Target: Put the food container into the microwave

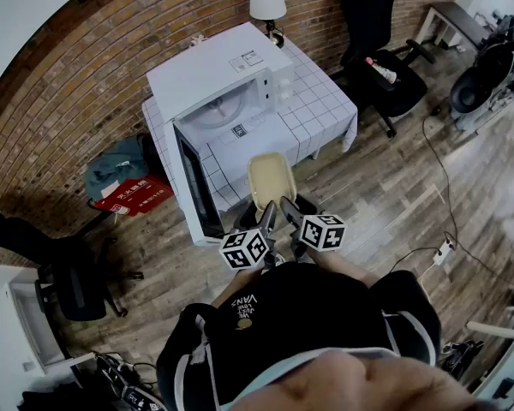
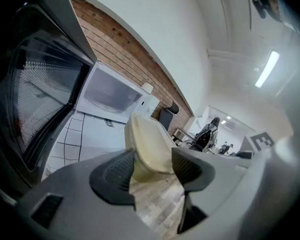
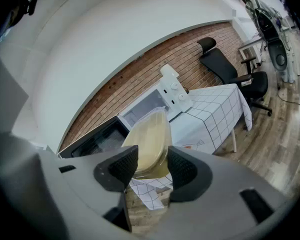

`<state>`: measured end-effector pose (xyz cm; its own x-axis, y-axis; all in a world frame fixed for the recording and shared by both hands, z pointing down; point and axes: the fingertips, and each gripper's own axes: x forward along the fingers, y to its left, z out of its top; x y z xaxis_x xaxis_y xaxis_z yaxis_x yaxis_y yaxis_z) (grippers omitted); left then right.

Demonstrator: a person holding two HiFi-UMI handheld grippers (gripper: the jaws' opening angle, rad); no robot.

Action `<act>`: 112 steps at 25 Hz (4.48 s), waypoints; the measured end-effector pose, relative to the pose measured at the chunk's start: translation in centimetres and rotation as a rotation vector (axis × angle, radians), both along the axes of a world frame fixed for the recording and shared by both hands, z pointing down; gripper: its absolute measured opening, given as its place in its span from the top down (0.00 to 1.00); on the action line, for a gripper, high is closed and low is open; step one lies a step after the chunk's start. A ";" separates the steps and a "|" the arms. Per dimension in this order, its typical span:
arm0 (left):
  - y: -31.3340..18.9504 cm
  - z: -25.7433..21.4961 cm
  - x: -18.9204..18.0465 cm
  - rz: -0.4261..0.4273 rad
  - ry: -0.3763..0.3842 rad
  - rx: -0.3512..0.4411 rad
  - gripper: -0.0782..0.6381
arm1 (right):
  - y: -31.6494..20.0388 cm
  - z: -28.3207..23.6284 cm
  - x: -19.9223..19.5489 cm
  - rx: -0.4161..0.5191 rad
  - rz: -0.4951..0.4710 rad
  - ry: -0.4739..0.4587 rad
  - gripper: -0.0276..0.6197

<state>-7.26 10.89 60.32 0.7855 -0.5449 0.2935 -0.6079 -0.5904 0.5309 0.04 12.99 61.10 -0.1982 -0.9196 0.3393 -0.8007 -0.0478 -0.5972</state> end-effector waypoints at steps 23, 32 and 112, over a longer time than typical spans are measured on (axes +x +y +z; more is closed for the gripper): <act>-4.7 0.0 0.4 0.035 0.023 0.014 0.57 | -4.7 -0.3 0.7 0.036 0.048 -0.012 0.68; -8.0 -0.1 2.2 -0.011 0.022 0.006 0.57 | -8.5 -0.4 2.7 0.024 0.008 -0.013 0.68; -27.9 1.7 5.0 -0.452 -0.021 -0.055 0.57 | -31.5 1.7 5.4 -0.049 -0.443 -0.036 0.68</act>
